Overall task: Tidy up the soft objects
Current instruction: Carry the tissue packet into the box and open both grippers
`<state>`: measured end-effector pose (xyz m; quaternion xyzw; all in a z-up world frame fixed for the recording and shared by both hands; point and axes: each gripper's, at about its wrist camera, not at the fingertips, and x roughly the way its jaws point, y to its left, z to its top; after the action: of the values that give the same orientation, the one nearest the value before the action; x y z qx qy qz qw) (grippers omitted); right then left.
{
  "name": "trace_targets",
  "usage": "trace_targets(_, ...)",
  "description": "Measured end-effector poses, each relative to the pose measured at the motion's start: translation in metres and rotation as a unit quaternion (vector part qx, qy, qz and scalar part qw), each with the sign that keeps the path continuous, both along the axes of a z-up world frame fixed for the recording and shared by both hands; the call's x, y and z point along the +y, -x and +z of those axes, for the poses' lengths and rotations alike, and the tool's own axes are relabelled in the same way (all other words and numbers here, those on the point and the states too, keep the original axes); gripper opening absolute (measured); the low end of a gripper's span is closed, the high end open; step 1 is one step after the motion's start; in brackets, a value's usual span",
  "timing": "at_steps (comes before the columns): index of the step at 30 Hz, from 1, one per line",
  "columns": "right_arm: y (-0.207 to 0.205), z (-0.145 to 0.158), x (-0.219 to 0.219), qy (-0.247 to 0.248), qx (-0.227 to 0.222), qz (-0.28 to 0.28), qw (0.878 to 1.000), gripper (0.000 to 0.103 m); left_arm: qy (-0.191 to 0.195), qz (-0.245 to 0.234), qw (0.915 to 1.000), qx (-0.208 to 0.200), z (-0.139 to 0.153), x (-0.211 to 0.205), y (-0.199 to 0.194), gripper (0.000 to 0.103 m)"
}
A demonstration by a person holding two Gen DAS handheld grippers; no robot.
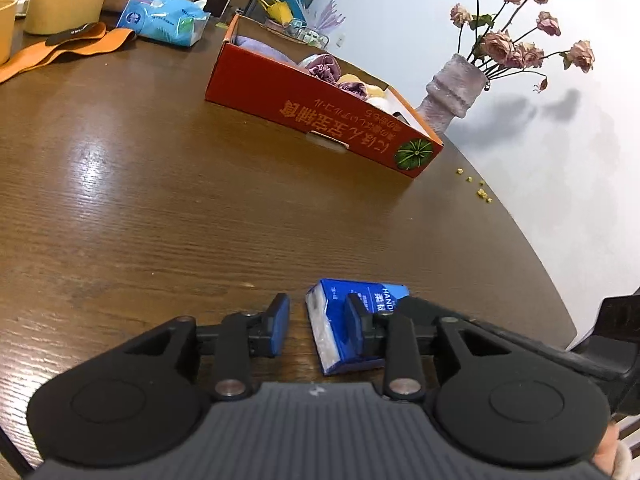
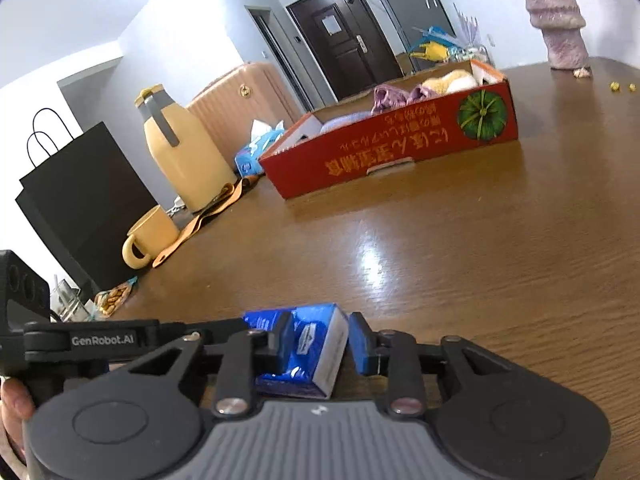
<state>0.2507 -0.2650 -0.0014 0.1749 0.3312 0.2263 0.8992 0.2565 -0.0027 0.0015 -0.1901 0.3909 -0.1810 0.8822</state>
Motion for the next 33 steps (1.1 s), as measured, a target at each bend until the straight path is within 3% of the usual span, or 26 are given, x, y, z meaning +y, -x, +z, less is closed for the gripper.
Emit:
trace_targets(11, 0.001, -0.007, 0.005, 0.002, -0.003, 0.002, 1.000, 0.028, 0.001, -0.020, 0.9998, -0.004, -0.006, -0.010, -0.001, 0.030)
trace_targets(18, -0.005, -0.007, 0.002, -0.013, 0.000, 0.000, 1.000, 0.024, 0.026, -0.018, 0.9995, 0.007, -0.008, -0.004, -0.008, 0.027)
trace_targets(21, -0.014, 0.006, 0.005, -0.001, -0.019, -0.001, 1.000, 0.023, 0.020, -0.018, 0.9994, -0.020, 0.006, -0.006, -0.019, 0.027)
trace_targets(25, -0.058, 0.046, 0.010, 0.020, -0.077, 0.003, 0.997, 0.023, 0.039, -0.029, 0.9972, -0.056, 0.040, 0.001, -0.076, 0.027)
trace_targets(28, -0.122, 0.077, 0.014, 0.019, -0.107, 0.012, 0.994, 0.023, 0.020, -0.028, 0.9950, -0.094, 0.074, 0.007, -0.142, 0.027)
trace_targets(30, -0.179, 0.093, 0.019, 0.007, -0.104, 0.014, 0.994, 0.023, 0.001, -0.023, 0.9946, -0.102, 0.088, 0.011, -0.189, 0.027)
trace_targets(33, -0.264, 0.102, 0.031, -0.001, -0.077, 0.014, 0.997, 0.023, -0.029, -0.012, 0.9963, -0.080, 0.096, 0.016, -0.267, 0.027)
